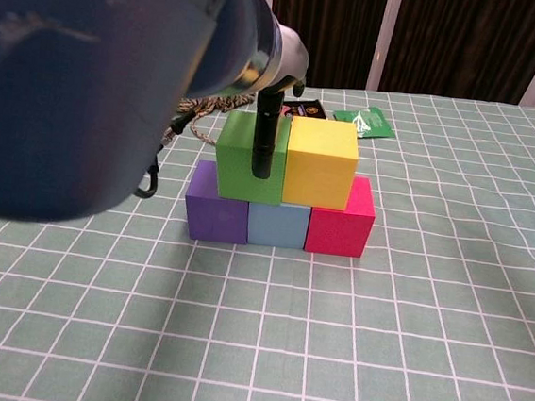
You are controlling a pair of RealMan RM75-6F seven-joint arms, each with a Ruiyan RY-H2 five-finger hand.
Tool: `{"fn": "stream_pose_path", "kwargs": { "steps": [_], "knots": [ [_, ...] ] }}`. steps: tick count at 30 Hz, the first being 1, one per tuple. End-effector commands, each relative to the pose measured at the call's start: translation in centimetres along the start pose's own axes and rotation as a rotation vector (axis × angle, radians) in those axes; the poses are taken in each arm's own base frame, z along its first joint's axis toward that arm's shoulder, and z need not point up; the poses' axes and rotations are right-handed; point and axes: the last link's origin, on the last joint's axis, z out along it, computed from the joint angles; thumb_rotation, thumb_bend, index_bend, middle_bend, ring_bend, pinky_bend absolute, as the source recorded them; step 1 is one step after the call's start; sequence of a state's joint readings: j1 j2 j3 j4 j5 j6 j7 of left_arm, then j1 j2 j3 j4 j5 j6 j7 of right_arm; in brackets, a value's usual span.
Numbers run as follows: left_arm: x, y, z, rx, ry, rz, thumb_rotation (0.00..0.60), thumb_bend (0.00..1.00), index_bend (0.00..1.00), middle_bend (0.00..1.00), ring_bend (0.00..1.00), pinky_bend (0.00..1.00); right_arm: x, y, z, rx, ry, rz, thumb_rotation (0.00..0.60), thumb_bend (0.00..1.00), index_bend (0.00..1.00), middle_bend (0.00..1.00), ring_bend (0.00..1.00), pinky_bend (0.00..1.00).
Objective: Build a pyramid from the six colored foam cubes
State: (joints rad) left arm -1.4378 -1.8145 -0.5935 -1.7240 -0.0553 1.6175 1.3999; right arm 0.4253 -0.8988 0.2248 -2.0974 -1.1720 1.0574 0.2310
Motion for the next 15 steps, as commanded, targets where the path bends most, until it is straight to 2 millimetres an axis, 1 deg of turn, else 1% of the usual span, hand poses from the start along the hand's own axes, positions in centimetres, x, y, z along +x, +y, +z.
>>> {"fn": "stream_pose_path", "kwargs": {
  "steps": [1, 5, 10, 15],
  "knots": [
    [0.2, -0.2, -0.3, -0.008, 0.005, -0.008, 0.6, 0.17, 0.01, 0.16, 0.01, 0.03, 0.0, 0.1, 0.0, -0.003, -0.001, -0.002, 0.6, 0.13, 0.0, 0.0, 0.0, 0.0],
    [0.6, -1.0, -0.9, -0.019, 0.028, -0.018, 0.6, 0.13, 0.0, 0.13, 0.0, 0.01, 0.0, 0.3, 0.1, -0.011, -0.003, -0.002, 0.6, 0.13, 0.0, 0.0, 0.0, 0.0],
    [1.3, -2.6, -1.8, -0.033, 0.057, -0.066, 0.6, 0.1, 0.0, 0.1, 0.0, 0.0, 0.0, 0.4, 0.1, -0.015, -0.007, -0.016, 0.6, 0.13, 0.0, 0.0, 0.0, 0.0],
    [2.0, -5.2, -3.1, -0.056, 0.115, -0.128, 0.6, 0.1, 0.0, 0.08, 0.0, 0.0, 0.0, 0.8, 0.2, -0.03, -0.013, -0.038, 0.6, 0.13, 0.0, 0.0, 0.0, 0.0]
  ]
}}
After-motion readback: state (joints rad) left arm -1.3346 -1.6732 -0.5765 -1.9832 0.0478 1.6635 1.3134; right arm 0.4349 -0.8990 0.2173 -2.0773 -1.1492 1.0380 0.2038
